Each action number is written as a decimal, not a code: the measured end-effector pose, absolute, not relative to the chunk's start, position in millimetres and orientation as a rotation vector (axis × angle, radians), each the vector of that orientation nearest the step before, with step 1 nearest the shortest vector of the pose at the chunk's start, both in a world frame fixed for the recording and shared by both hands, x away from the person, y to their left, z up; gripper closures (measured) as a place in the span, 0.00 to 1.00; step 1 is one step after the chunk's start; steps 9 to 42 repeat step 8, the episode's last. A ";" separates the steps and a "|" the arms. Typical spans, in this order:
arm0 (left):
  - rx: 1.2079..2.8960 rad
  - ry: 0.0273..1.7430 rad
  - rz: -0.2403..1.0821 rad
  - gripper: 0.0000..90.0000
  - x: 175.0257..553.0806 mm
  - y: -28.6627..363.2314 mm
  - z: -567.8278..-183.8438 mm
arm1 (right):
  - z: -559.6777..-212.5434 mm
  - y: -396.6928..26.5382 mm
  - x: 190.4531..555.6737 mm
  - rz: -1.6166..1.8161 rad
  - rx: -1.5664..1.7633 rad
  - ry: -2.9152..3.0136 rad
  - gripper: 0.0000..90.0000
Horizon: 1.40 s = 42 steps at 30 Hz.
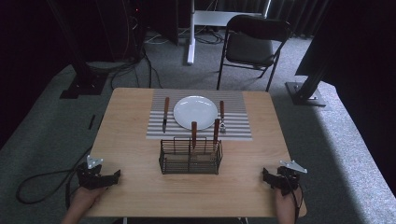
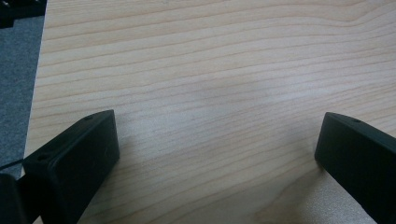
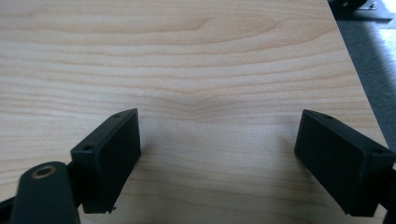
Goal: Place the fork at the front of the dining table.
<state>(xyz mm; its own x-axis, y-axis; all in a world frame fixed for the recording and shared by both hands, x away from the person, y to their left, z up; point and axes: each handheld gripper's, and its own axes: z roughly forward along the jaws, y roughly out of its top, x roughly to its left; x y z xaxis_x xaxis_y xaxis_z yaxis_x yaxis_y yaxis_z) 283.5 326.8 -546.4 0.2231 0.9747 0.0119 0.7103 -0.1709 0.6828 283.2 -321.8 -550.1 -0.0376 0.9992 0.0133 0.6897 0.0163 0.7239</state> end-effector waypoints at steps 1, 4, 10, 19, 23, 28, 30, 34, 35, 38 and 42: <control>1.950 1.547 0.624 0.00 283.5 326.8 -546.4 | -550.1 -321.3 283.2 0.780 1.719 1.787 0.15; 1.951 1.547 0.624 0.00 283.5 326.8 -546.4 | -550.1 -321.3 283.2 0.780 1.719 1.787 0.15; 1.947 1.552 0.625 0.00 283.8 326.2 -546.3 | -550.1 -321.4 283.3 0.780 1.717 1.789 0.15; 1.947 1.552 0.625 0.00 283.8 326.2 -546.3 | -550.1 -321.4 283.3 0.780 1.717 1.789 0.15; 1.947 1.552 0.625 0.00 283.8 326.2 -546.3 | -550.1 -321.4 283.3 0.780 1.717 1.789 0.15; 1.947 1.552 0.625 0.00 283.8 326.2 -546.3 | -550.1 -321.4 283.3 0.780 1.717 1.789 0.15; 1.947 1.552 0.625 0.00 283.8 326.2 -546.3 | -550.1 -321.4 283.3 0.780 1.717 1.789 0.15; 1.947 1.552 0.625 0.00 283.8 326.2 -546.3 | -550.1 -321.4 283.3 0.780 1.717 1.789 0.15; 1.947 1.552 0.625 0.00 283.8 326.2 -546.3 | -550.1 -321.4 283.3 0.780 1.717 1.789 0.15; 1.947 1.552 0.625 0.00 283.8 326.2 -546.3 | -550.1 -321.4 283.3 0.780 1.717 1.789 0.15; 1.947 1.552 0.625 0.00 283.8 326.2 -546.3 | -550.1 -321.4 283.3 0.780 1.717 1.789 0.15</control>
